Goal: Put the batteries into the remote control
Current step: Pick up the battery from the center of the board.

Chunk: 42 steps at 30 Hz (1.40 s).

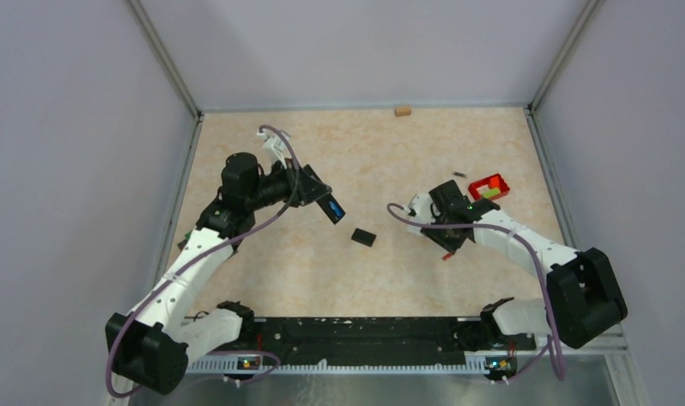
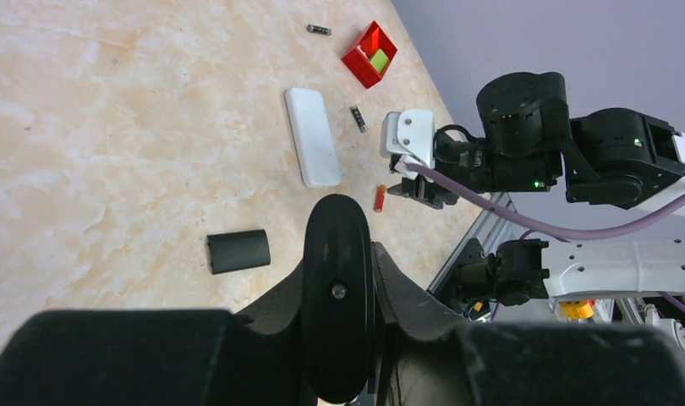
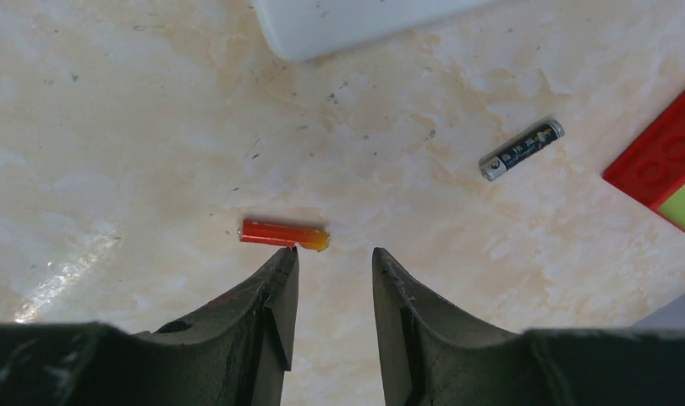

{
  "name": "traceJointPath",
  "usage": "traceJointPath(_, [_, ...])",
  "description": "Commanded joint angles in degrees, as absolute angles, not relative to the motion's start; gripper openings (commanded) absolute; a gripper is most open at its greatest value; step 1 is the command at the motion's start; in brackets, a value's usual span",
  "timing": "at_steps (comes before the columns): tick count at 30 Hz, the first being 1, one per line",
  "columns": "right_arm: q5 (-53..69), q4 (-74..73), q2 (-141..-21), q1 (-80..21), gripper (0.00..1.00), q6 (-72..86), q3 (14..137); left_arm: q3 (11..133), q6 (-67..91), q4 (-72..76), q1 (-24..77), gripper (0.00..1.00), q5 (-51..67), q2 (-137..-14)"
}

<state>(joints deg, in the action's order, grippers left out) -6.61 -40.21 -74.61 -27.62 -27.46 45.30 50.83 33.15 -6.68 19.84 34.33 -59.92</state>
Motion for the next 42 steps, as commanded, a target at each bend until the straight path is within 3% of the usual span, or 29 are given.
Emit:
traceJointPath(1, [-4.7,-37.4,-73.7,-29.4,0.39,-32.6,42.5,53.3,32.3,-5.7,19.8,0.0,33.5,-60.5])
traceJointPath(14, [-8.1,-33.1,-69.4,-31.4,0.39,-38.7,36.4,53.1,32.6,-5.5,19.7,0.0,33.9,-60.7])
traceJointPath(30, [-5.5,-31.3,-73.6,-31.5,0.37,-39.6,36.7,53.2,32.3,-6.6,19.6,0.0,33.3,-59.2])
traceJointPath(42, [-7.4,-31.1,-69.0,-31.6,0.37,-40.6,34.9,53.1,32.4,-6.8,19.5,0.0,33.1,-58.9])
